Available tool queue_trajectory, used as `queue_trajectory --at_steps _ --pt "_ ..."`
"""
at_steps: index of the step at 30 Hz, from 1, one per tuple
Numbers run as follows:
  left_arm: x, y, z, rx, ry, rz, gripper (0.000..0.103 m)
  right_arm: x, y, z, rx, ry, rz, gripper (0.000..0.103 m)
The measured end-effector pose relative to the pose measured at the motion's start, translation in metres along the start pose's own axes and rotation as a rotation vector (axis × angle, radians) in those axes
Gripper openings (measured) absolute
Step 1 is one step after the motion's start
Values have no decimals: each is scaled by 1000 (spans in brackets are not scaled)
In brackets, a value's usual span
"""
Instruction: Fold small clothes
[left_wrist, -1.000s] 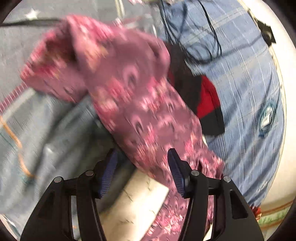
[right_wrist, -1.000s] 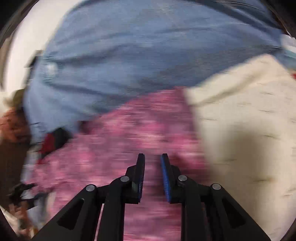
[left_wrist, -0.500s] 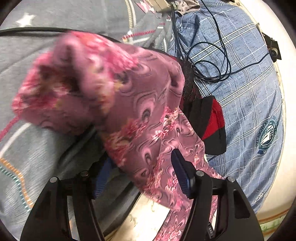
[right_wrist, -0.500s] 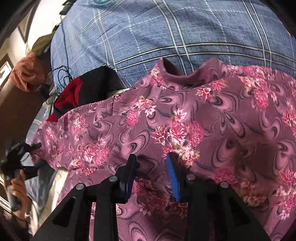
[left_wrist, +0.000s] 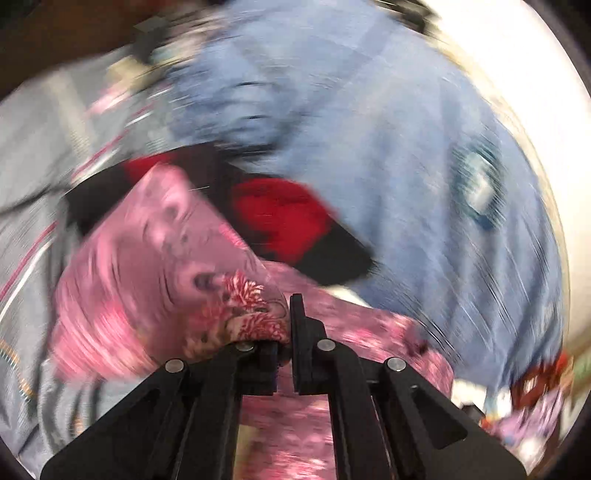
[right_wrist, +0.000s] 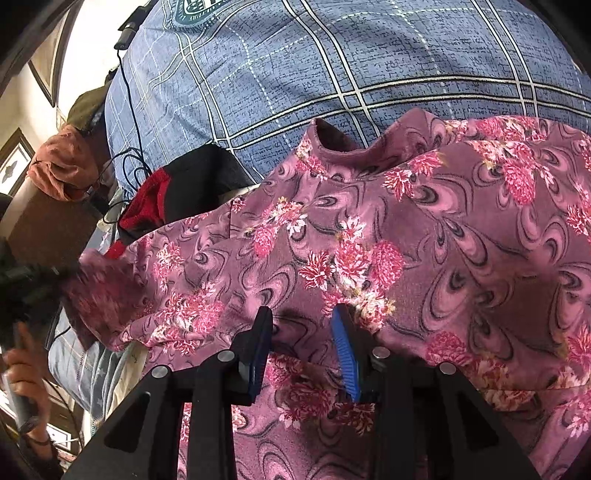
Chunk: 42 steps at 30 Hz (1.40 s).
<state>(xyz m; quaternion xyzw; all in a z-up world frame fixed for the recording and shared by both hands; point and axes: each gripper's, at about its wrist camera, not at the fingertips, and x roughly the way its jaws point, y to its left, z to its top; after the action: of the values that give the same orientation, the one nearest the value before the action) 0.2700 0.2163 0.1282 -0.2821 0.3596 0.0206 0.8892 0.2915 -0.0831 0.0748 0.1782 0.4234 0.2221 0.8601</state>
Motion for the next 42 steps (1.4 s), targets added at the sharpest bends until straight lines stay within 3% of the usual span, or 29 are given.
queue_trajectory --at_steps 6,10,17,21,22,26,28,31,33,36,38,42 --pt "44 -101 -31 210 127 -71 3 -5 -11 0 46 -11 56 35" --pt "75 -123 -53 240 201 -55 3 -9 -20 -1 84 -20 87 31" --pt "128 -99 -91 90 413 -77 5 -13 -27 -2 102 -27 106 30" --pt "130 -63 -101 -106 477 -187 11 -12 -27 -1 105 -28 109 30" --pt "124 -56 -102 -140 481 -228 18 -12 -28 -2 105 -28 110 30" --pt "72 -40 -106 -206 397 -371 71 -10 -25 -1 101 -26 104 30" --pt "43 -28 -101 -211 306 -395 76 -9 -23 0 97 -23 98 31" --pt "16 -7 -86 -214 181 -321 76 -8 -12 2 73 -9 55 33" --pt "10 7 -73 -217 140 -293 76 -15 3 4 19 -13 -3 38" --pt "7 33 -63 -274 98 -249 76 -29 54 4 -213 -36 -23 45" --pt "8 52 -60 -343 109 -267 76 -31 100 -1 -428 -57 -61 63" --pt "9 76 -55 -410 85 -256 76 -11 161 -15 -701 -43 -117 64"
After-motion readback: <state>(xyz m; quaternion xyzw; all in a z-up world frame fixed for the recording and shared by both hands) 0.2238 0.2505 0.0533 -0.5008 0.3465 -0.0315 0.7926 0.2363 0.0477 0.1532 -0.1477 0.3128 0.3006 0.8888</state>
